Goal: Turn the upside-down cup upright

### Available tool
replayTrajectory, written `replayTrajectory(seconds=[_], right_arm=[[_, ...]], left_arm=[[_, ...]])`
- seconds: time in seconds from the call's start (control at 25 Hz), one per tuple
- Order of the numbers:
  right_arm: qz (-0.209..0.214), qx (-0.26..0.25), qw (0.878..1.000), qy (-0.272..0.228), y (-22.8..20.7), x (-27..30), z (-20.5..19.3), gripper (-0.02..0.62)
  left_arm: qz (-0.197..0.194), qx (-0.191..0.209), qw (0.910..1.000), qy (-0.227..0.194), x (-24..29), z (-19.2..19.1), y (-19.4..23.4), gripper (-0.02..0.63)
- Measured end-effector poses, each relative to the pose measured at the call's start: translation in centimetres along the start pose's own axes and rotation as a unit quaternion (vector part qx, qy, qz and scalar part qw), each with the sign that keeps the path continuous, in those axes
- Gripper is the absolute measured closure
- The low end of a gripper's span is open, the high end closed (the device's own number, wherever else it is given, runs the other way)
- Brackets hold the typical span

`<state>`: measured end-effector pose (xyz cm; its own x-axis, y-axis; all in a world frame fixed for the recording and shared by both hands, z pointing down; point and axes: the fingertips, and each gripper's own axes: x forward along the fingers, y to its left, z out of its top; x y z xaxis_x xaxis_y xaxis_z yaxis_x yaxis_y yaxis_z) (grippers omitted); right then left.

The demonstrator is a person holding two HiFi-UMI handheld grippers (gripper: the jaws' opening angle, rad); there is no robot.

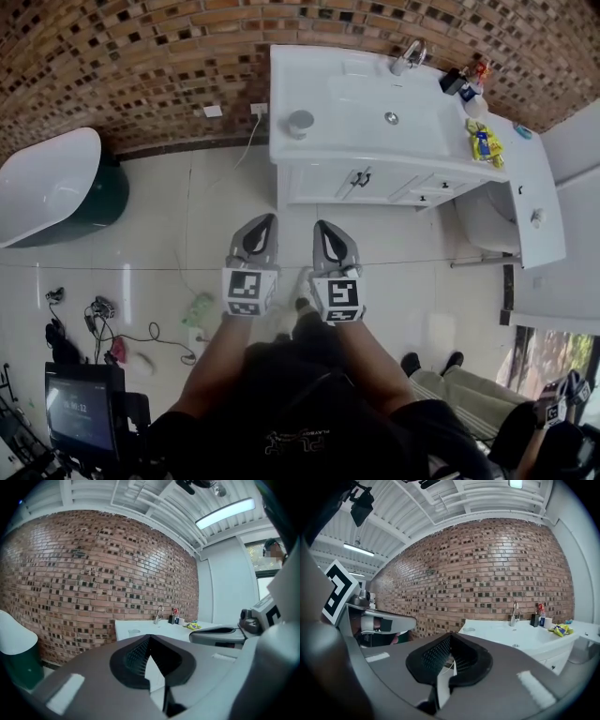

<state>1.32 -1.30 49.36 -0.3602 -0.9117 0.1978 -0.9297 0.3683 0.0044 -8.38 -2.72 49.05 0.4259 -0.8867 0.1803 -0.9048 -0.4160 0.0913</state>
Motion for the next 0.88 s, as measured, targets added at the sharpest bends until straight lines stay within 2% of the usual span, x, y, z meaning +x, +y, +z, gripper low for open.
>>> replayTrajectory(seconds=[0.2,0.4,0.68,0.88], right_arm=[[0.009,-0.004,1.000,0.001,1.3,-2.7,-0.3,0.583],[0.013,-0.015,1.000,-0.005,1.7,-5.1,0.1,0.582],[0.000,-0.012,1.000,-0.015,-1.4,-8.1,-0.5,0.583],[0.005,-0.010,1.000,-0.025,-3.3,-10.5,-0.3,0.583]], left_arm=[[-0.029,-0.009,0.9995,0.010,-2.2,-1.5,-2.7,0.612],[-0.033,-0.002,0.9994,0.008,-3.1,-1.3,-4.8,0.612],[-0.026,0.010,0.9994,0.021,-3.6,-2.6,-8.5,0.612],[-0.013,0.019,0.9997,0.010,-4.2,-2.1,-11.8,0.612]])
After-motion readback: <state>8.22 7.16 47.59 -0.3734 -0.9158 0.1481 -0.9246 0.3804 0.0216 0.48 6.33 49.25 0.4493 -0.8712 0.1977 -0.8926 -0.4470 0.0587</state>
